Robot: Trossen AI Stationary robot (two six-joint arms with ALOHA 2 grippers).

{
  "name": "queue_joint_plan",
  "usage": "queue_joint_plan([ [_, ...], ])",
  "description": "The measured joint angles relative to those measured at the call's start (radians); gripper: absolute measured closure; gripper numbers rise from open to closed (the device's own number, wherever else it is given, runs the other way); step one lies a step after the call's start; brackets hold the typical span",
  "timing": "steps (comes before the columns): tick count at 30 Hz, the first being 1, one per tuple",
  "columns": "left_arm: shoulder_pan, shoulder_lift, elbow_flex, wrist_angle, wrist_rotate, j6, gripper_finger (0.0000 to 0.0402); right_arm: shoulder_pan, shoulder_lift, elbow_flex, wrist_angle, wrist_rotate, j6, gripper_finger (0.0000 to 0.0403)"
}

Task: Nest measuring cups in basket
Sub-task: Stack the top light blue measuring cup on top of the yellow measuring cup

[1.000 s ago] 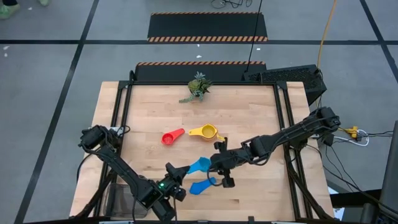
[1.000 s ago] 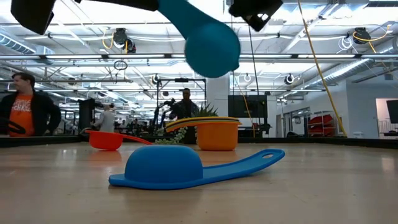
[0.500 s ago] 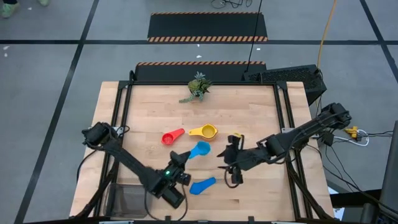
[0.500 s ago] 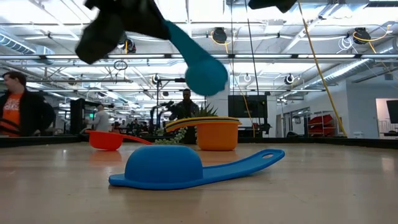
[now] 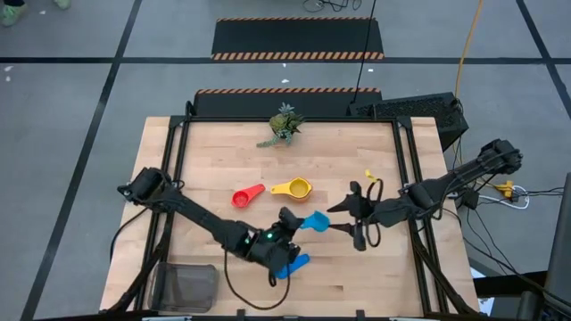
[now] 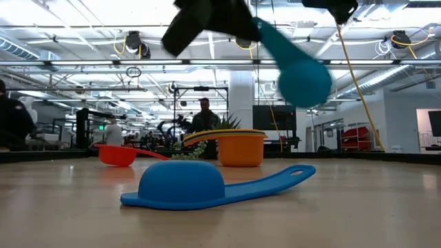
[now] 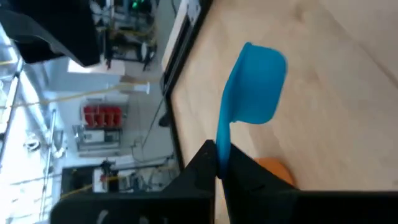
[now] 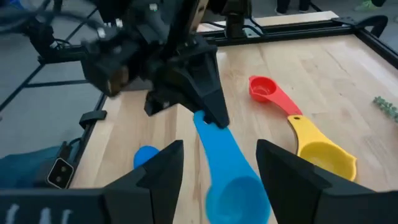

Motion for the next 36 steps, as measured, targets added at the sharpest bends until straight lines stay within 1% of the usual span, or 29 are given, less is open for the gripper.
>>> queue_joint_plan([
  [3, 0.030, -0.033, -0.010, 0.099, 0.169, 0.015, 0.0395, 0.000, -0.040, -0.022, 0.002, 0.000, 0.013, 0.0206],
  [5, 0.042, -0.058, -0.054, 0.223, 0.216, 0.066, 0.0395, 0.000, -0.056, -0.027, 0.001, 0.000, 0.014, 0.0206],
  [7, 0.053, -0.087, -0.117, 0.376, 0.228, 0.148, 0.0395, 0.003, -0.065, -0.030, 0.000, 0.000, 0.014, 0.0206],
  [10, 0.081, -0.140, -0.222, 0.540, 0.242, 0.217, 0.0395, 0.009, -0.068, -0.030, 0.002, 0.000, 0.014, 0.0206],
  [13, 0.112, -0.211, -0.345, 0.600, 0.248, 0.227, 0.0395, 0.016, -0.069, -0.030, 0.001, 0.002, 0.016, 0.0206],
  [17, 0.143, -0.311, -0.537, 0.754, 0.268, 0.218, 0.0395, 0.016, -0.073, -0.030, 0.004, 0.011, 0.014, 0.0206],
  [19, 0.156, -0.353, -0.627, 0.848, 0.278, 0.258, 0.0395, 0.016, -0.073, -0.030, 0.008, 0.034, 0.005, 0.0206],
  [22, 0.178, -0.395, -0.735, 0.935, 0.290, 0.331, 0.0395, 0.015, -0.073, -0.030, 0.022, 0.056, -0.021, 0.0206],
  [24, 0.204, -0.422, -0.796, 0.951, 0.328, 0.369, 0.0395, 0.012, -0.073, -0.030, 0.040, 0.057, -0.043, 0.0206],
  [27, 0.272, -0.424, -0.851, 0.956, 0.433, 0.374, 0.0395, 0.010, -0.073, -0.030, 0.053, 0.057, -0.065, 0.0206],
  [29, 0.312, -0.421, -0.869, 0.947, 0.474, 0.372, 0.0393, 0.010, -0.073, -0.030, 0.061, 0.057, -0.068, 0.0206],
  [32, 0.359, -0.424, -0.881, 0.964, 0.492, 0.376, 0.0387, 0.010, -0.073, -0.030, 0.063, 0.057, -0.070, 0.0206],
  [36, 0.394, -0.423, -0.880, 0.961, 0.515, 0.386, 0.0394, 0.010, -0.072, -0.030, 0.068, 0.057, -0.095, 0.0206],
])
